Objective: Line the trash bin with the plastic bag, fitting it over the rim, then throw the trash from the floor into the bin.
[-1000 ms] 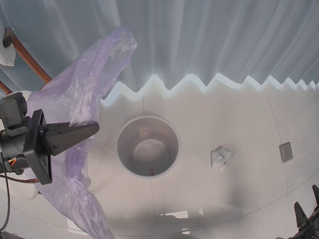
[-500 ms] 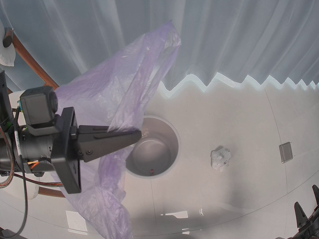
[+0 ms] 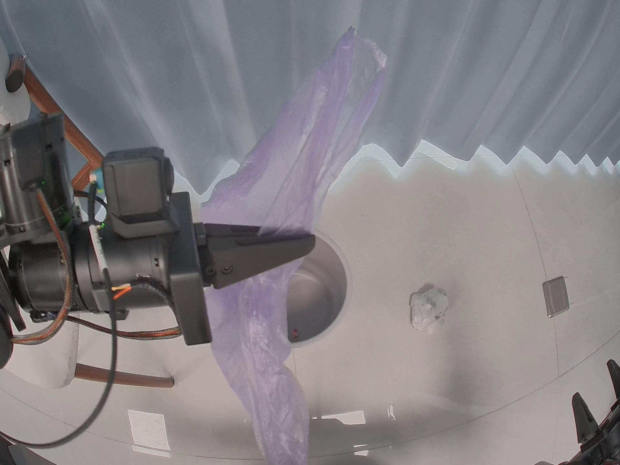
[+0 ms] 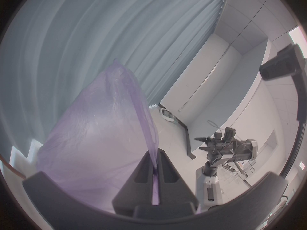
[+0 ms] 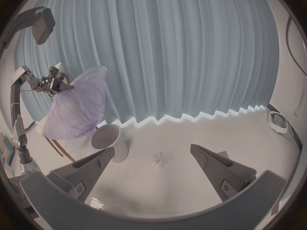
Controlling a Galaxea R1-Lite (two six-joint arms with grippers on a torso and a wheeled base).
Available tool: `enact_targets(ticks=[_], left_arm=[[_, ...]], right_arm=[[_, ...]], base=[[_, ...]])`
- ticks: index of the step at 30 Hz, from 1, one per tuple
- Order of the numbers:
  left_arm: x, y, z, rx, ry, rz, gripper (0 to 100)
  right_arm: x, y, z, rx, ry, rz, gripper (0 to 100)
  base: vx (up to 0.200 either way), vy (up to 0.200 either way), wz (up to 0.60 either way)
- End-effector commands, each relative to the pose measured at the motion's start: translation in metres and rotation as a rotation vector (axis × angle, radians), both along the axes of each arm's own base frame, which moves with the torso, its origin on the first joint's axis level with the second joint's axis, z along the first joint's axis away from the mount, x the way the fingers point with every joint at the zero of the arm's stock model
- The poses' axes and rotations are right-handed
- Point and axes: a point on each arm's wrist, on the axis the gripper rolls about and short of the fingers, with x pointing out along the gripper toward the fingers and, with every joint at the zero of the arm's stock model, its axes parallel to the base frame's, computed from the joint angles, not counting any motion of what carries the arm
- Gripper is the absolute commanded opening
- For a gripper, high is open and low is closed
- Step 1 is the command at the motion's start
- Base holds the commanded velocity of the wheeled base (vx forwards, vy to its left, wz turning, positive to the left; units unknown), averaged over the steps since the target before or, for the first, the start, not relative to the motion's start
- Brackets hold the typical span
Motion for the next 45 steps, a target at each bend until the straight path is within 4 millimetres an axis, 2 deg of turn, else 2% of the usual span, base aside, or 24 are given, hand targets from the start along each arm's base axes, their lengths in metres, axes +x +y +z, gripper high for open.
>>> enact_targets(ticks=[1, 8, 12, 17, 20, 28, 32, 38, 45], left_arm=[[0.013, 0.0, -0.022, 0.068, 0.022, 0.03, 0], [0.032, 0.015, -0.046, 0.179, -0.038, 0.092, 0], [0.034, 0.018, -0.042, 0.181, -0.069, 0.107, 0], [0.019, 0.012, -0.037, 0.168, -0.088, 0.058, 0], [0.009, 0.011, -0.046, 0.185, -0.066, 0.029, 0], [-0.035, 0.002, -0.081, 0.278, -0.004, -0.076, 0], [-0.046, -0.01, -0.084, 0.304, -0.016, -0.098, 0], [-0.046, -0.019, -0.09, 0.338, -0.006, -0.078, 0], [-0.044, -0.02, -0.087, 0.339, -0.022, -0.048, 0]], right_arm=[[0.0, 0.0, -0.005, 0.0, 0.0, 0.001, 100], [0.0, 0.0, -0.005, 0.0, 0.0, 0.001, 100], [0.0, 0.0, -0.005, 0.001, 0.0, 0.001, 100], [0.0, 0.0, -0.005, 0.001, 0.0, 0.001, 100], [0.0, 0.0, -0.005, 0.0, 0.0, 0.001, 100], [0.0, 0.0, -0.005, 0.0, 0.0, 0.001, 100], [0.0, 0.0, -0.005, -0.003, 0.0, 0.001, 100], [0.0, 0.0, -0.005, -0.006, -0.001, 0.002, 100], [0.0, 0.0, -0.005, -0.006, -0.001, 0.002, 100]], base=[[0.0, 0.0, 0.0], [0.0, 0.0, 0.0], [0.0, 0.0, 0.0], [0.0, 0.0, 0.0], [0.0, 0.0, 0.0], [0.0, 0.0, 0.0], [0.0, 0.0, 0.0], [0.0, 0.0, 0.0], [0.0, 0.0, 0.0]])
